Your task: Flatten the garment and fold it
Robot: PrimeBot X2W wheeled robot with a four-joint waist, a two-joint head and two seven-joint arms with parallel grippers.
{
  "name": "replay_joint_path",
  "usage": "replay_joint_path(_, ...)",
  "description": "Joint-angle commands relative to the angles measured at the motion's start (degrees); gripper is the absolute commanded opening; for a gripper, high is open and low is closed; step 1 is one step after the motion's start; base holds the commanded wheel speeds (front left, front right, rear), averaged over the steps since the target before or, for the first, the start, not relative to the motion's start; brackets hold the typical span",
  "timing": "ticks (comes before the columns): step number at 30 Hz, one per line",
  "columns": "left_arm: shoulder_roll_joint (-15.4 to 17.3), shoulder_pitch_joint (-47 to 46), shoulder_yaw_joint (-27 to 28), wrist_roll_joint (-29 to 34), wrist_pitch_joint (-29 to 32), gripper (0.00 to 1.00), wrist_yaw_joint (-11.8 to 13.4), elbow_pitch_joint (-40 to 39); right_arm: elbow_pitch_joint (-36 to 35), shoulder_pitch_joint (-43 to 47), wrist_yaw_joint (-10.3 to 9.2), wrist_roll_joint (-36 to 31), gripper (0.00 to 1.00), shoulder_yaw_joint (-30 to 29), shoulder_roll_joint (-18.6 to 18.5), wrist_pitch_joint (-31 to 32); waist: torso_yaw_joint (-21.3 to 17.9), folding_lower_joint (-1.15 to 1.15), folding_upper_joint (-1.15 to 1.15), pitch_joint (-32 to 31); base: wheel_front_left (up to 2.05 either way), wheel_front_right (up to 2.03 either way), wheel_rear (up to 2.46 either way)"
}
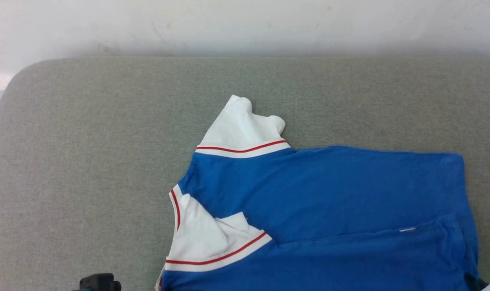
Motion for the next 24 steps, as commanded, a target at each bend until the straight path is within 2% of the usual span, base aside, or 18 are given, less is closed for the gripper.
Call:
replay_joint_path(1,-0.3,-0.9,0.1,-0.4,-0.4,0.23,-0.3,0.5,0.2,-0.1,-0.13,-0.3,0.11,0.1,0.1,-0.4,0.1,0.00,-0.01,-0.1,0.00,0.00,0.00)
replay_joint_path(3,-0.6,-1.7,-0.2,-0.4,-0.9,0.40,-1.0,2.7,1.3,-0.4,-0.13,-0.3,0.67,0.8,0.0,-0.9,0.1,0.00,-0.01,-0.2,0.00,0.00,0.00)
replay_joint_path(4,-0.8,-2.0,-0.2,-0.4,-1.0,0.49,-1.4,3.6,1.7,-0.6,-0.13,-0.2,1.00,1.0,-0.1,-1.1,0.1,0.00,-0.01,-0.3,0.00,0.00,0.00)
replay_joint_path(5,-0.9,-2.4,-0.2,-0.5,-1.3,0.85,-1.6,4.3,2.0,-0.8,-0.13,-0.1,1.00,1.2,-0.2,-1.5,0.1,0.00,-0.01,-0.3,0.00,0.00,0.00)
replay_joint_path(6,-1.1,-2.6,-0.1,-0.7,-1.6,1.00,-1.8,4.9,2.2,-1.1,-0.13,0.0,1.00,1.2,-0.3,-1.9,0.1,0.00,-0.01,-0.3,0.00,0.00,0.00)
replay_joint_path(10,-0.7,-3.4,1.9,-0.7,-3.5,1.00,-1.9,5.0,1.2,-2.5,-0.13,0.3,1.00,1.5,-1.0,-3.9,-0.3,0.00,-0.01,0.1,0.00,0.00,0.00)
replay_joint_path(15,0.9,-6.7,6.9,1.9,-10.3,1.00,-1.4,-0.6,-2.8,-6.7,-0.13,0.3,1.00,2.0,-1.1,-10.1,-1.6,0.00,-0.01,2.3,0.00,0.00,0.00)
replay_joint_path(20,3.8,-17.2,10.4,8.9,-16.8,1.00,-0.7,-6.6,-6.3,-11.6,-0.13,-1.6,1.00,4.1,-0.6,-15.4,-2.8,0.00,-0.01,6.6,0.00,0.00,0.00)
replay_joint_path(24,7.3,-29.3,8.8,14.3,-15.7,1.00,-1.6,-6.3,-7.4,-15.6,-0.13,-2.8,1.00,6.5,-0.1,-17.4,-3.8,0.00,-0.01,10.7,0.00,0.00,0.00)
